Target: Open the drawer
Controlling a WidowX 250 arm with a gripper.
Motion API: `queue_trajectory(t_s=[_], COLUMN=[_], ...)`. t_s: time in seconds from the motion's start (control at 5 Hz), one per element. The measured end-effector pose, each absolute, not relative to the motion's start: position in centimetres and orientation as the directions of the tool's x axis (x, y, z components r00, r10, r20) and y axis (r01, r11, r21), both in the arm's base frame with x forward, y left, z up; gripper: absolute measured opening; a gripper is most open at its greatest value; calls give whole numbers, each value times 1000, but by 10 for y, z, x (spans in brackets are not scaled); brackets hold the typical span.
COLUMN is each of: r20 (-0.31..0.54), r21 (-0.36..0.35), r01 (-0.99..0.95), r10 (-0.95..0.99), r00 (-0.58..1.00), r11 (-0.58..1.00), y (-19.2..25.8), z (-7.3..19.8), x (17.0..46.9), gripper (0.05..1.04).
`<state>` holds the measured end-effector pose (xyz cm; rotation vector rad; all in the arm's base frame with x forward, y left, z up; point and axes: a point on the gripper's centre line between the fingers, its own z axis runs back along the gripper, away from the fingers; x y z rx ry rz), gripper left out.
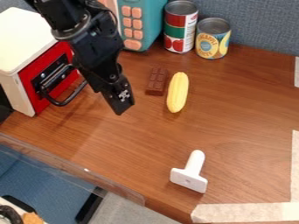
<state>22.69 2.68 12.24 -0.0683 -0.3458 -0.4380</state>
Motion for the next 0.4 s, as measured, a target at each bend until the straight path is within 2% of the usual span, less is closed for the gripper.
queue_trajectory(t_s=[0.2,0.4], r20=[330,305], r21=[4,57], r01=[417,353], r10=[-395,-353], r00=[858,885], r11=[909,934], y=[28,36], z=[118,102], x=[226,236], gripper=[1000,1000])
